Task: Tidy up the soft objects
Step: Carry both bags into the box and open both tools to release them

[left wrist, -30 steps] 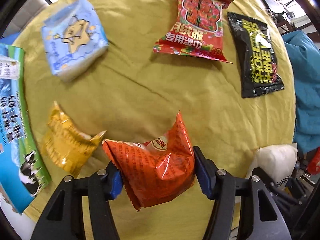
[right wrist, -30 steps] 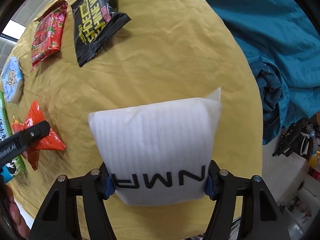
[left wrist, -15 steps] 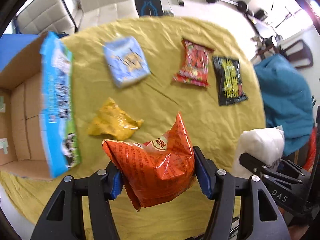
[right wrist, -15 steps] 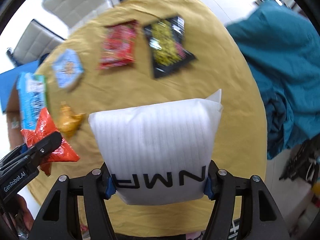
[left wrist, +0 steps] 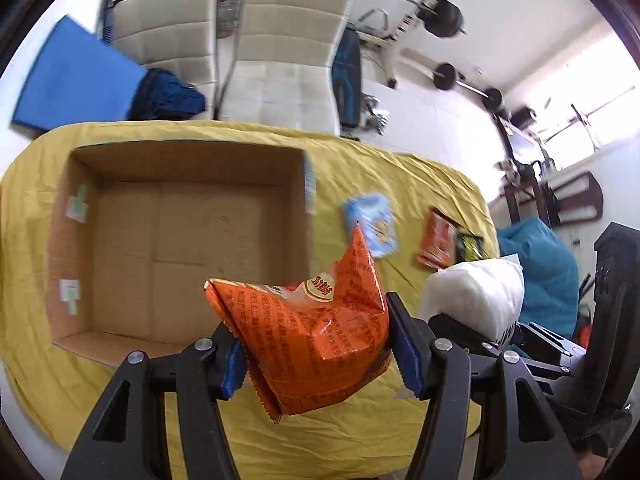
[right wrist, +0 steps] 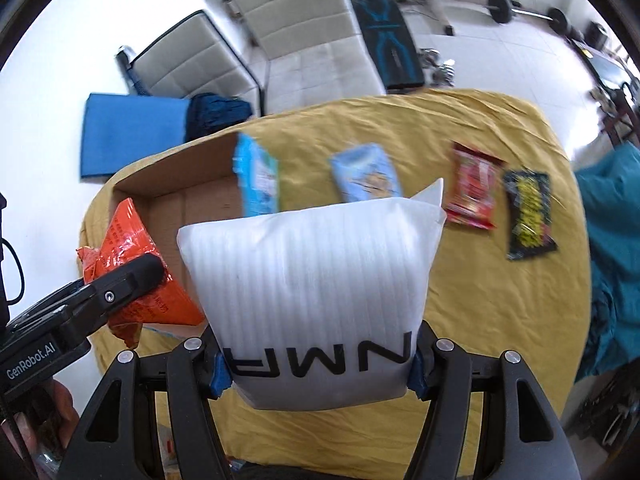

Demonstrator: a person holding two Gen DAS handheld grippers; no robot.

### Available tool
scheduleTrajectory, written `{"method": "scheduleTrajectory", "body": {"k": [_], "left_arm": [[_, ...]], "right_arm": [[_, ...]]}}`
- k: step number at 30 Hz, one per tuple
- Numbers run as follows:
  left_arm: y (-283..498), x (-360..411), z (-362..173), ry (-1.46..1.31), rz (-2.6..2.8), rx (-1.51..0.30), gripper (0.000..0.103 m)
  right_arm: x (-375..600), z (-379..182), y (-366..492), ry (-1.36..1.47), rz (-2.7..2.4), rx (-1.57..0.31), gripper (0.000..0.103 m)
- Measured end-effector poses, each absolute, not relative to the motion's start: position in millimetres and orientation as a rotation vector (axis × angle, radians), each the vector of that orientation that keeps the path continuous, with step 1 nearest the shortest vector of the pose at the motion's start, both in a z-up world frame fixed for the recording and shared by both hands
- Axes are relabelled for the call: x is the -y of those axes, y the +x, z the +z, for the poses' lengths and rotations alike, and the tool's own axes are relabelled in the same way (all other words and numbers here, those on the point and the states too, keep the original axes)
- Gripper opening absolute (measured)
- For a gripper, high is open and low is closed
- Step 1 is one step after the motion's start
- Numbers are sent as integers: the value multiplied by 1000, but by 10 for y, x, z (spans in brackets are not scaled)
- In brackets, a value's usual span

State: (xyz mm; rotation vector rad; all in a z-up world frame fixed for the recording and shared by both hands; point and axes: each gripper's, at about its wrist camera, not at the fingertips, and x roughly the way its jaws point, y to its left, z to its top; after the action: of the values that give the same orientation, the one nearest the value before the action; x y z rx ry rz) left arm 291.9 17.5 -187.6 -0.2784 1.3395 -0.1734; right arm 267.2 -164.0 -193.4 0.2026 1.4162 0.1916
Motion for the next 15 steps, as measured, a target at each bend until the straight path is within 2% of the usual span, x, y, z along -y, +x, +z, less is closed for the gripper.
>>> {"method": "scheduleTrajectory", "body": {"k": [8,15], "left_arm": [[3173,-1429,-2091,-344,-67,-1352,58],[3685,-2011,-2843,-357,-160,-1470,58]], "right_arm": [[349,-2304,3316,112,251,-1466,67],[-300,-3024,3799,106,249,-1554,67]]}}
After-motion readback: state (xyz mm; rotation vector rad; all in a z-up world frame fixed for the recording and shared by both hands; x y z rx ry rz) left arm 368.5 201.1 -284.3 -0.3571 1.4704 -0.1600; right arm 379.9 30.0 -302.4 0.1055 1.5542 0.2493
